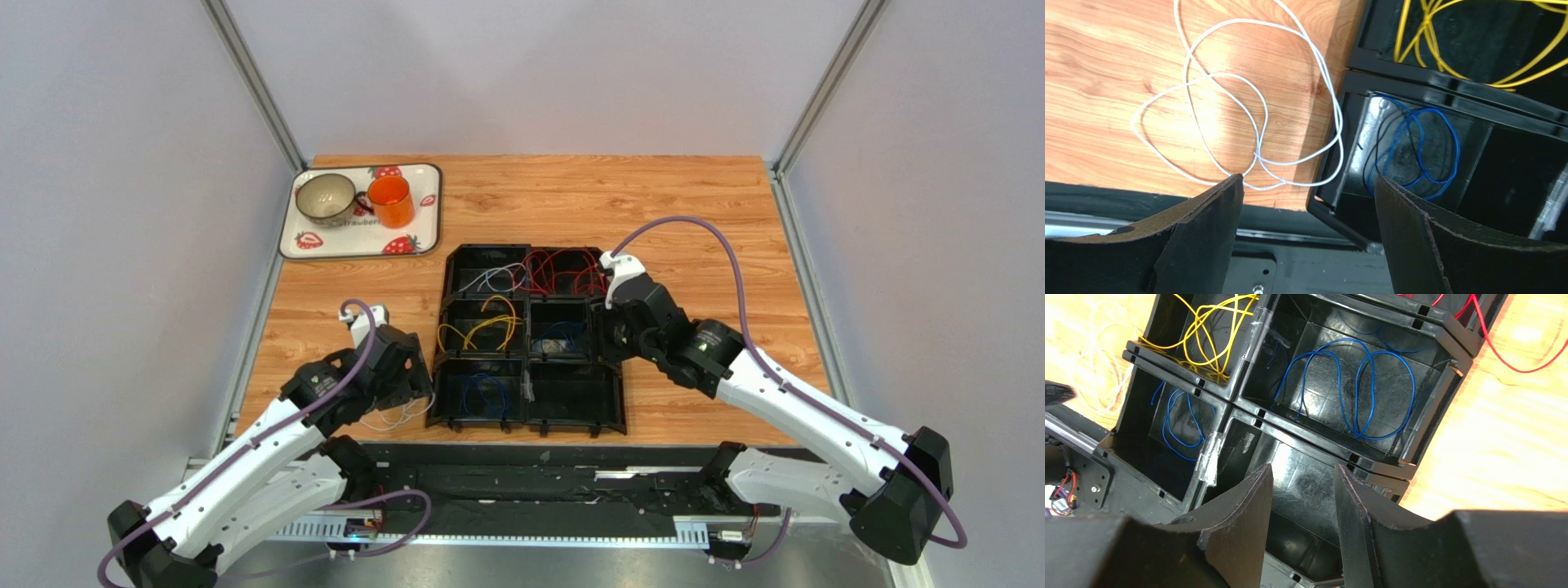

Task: Untangle the cables

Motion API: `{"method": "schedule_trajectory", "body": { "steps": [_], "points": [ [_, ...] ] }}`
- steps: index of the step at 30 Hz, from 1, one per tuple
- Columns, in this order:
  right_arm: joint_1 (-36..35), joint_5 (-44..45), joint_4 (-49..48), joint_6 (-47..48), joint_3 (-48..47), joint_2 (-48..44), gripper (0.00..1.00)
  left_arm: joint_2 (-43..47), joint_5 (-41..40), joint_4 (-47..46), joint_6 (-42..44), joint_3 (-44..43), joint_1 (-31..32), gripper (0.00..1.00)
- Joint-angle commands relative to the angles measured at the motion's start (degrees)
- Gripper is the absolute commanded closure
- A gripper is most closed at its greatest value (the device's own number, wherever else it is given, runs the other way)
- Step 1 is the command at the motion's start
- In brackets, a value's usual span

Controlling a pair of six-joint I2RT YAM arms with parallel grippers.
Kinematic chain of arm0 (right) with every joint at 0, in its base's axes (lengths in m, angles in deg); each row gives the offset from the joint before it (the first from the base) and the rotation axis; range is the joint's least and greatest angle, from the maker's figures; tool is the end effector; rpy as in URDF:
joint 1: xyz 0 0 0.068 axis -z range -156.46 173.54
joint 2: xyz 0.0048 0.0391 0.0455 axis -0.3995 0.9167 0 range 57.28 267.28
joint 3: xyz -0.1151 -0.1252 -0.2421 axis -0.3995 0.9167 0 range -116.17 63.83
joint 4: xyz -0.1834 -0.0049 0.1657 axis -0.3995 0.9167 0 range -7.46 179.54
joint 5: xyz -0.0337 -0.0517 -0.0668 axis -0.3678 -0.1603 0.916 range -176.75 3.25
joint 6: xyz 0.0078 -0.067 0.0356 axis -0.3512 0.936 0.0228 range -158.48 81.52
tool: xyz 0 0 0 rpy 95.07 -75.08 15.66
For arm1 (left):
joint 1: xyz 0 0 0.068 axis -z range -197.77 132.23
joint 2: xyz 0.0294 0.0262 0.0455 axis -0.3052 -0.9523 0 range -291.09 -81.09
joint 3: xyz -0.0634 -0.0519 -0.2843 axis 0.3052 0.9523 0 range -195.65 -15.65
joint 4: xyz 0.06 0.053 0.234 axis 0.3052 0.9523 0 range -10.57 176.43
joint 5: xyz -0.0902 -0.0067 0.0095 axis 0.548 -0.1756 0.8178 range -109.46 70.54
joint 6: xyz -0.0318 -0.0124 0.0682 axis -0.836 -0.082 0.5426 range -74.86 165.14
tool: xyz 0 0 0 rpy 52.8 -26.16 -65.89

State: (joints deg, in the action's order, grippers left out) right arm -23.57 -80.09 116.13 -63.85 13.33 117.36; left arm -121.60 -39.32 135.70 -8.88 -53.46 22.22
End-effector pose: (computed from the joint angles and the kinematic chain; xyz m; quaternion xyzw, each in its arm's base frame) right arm 0.1510 0.1516 0.2893 -0.1502 0.9040 0.1917 0.3515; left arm 0.0931 -0.0494 0.2340 -0.1617 0.9364 -0.0794 0.3011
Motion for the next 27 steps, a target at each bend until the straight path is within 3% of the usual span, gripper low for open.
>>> {"method": "schedule_trajectory", "body": {
  "steps": [1, 17, 27],
  "points": [
    [-0.26, -0.85, -2.91, -1.18, 0.58, 0.04, 0.55, 0.43, -0.1, -6.17, -1.88, 3.61, -0.08, 0.15],
    [-0.26, -0.94, -3.52, -1.09, 0.58, 1.45, 0.55, -3.08, 1.66, -19.26, 1.99, 11.16, -0.08, 0.34],
    [-0.26, -0.94, -3.52, -0.83, 0.49, 2.33, 0.55, -2.12, 1.31, -22.52, 2.87, 13.54, -0.08, 0.48]
  ]
}}
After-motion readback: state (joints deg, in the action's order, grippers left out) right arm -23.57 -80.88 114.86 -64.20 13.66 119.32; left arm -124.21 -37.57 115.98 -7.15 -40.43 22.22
